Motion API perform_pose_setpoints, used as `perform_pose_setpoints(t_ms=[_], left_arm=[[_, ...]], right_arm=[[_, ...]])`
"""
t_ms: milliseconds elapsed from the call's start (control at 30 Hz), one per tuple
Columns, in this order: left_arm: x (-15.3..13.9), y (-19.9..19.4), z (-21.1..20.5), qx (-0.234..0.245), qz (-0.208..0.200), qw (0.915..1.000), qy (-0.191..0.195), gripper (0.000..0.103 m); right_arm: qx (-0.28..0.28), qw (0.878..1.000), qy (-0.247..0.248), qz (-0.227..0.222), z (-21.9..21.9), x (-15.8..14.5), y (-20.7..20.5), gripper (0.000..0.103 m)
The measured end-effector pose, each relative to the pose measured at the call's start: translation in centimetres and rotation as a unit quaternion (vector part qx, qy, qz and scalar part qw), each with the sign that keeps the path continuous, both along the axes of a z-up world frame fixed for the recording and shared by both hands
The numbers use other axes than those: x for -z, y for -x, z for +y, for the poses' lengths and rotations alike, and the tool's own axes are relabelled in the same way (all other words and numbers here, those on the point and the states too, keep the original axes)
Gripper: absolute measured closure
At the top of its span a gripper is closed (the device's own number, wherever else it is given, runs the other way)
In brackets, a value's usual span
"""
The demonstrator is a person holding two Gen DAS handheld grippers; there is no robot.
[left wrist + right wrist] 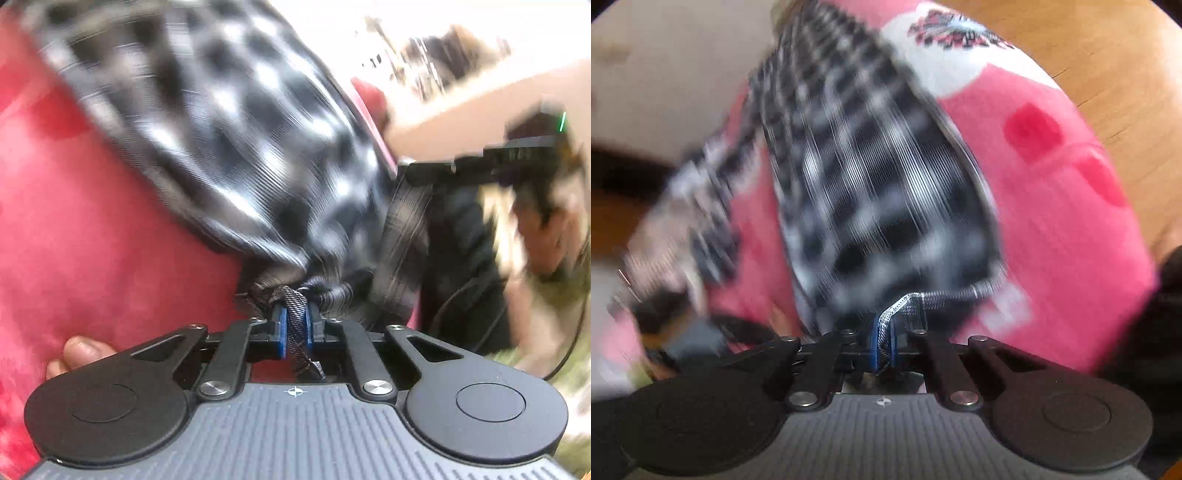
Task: Fold clothes
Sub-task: 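Pinch the shirt hem with the left gripper while the right gripper pinches beside it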
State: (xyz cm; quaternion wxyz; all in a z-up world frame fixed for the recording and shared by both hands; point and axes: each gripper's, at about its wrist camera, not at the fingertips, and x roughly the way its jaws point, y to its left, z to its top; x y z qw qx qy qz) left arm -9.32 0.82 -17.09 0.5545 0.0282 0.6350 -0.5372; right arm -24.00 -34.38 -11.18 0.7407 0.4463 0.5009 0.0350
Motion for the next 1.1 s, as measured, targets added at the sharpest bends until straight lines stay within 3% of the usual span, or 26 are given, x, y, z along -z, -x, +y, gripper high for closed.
perform_pose_setpoints(t_ms=[67, 133, 167, 200, 300, 600, 800, 1067, 1100], left_arm=[[0.8, -1.7, 0.9, -0.045, 0.047, 0.9979, 0.000, 0.095], [1.8, -2.7, 1.7, -0.076, 0.086, 0.9934, -0.003, 0.093], [2.3, -3.0, 2.0, -0.087, 0.102, 0.9910, -0.005, 0.092], [2.7, -2.9, 2.1, -0.091, 0.108, 0.9899, -0.006, 0.091], [2.9, -2.9, 2.2, -0.093, 0.114, 0.9892, -0.008, 0.091], [2.2, -2.4, 1.5, -0.076, 0.091, 0.9928, -0.018, 0.090], [2.1, -2.1, 1.9, -0.071, 0.088, 0.9934, -0.018, 0.082], [1.5, -1.5, 1.4, -0.041, 0.054, 0.9976, -0.015, 0.081], [1.5, -1.4, 1.4, -0.038, 0.051, 0.9979, -0.014, 0.081]], right_arm=[[0.059, 0.996, -0.066, -0.003, -1.7, 1.4, -1.0, 0.094], [0.104, 0.989, -0.107, 0.005, -2.9, 2.8, -1.4, 0.082], [0.118, 0.986, -0.114, 0.010, -3.3, 3.2, -1.2, 0.060], [0.124, 0.985, -0.119, 0.013, -3.5, 3.3, -0.9, 0.049], [0.137, 0.982, -0.129, 0.017, -3.9, 3.8, 0.1, 0.049], [0.083, 0.991, -0.104, -0.001, -1.5, 2.6, -1.0, 0.049], [0.074, 0.991, -0.097, 0.053, -1.0, 2.7, -4.4, 0.049], [0.013, 0.989, -0.033, 0.146, 0.4, 2.1, -8.6, 0.050], [0.003, 0.988, -0.025, 0.154, 0.7, 2.1, -9.0, 0.054]])
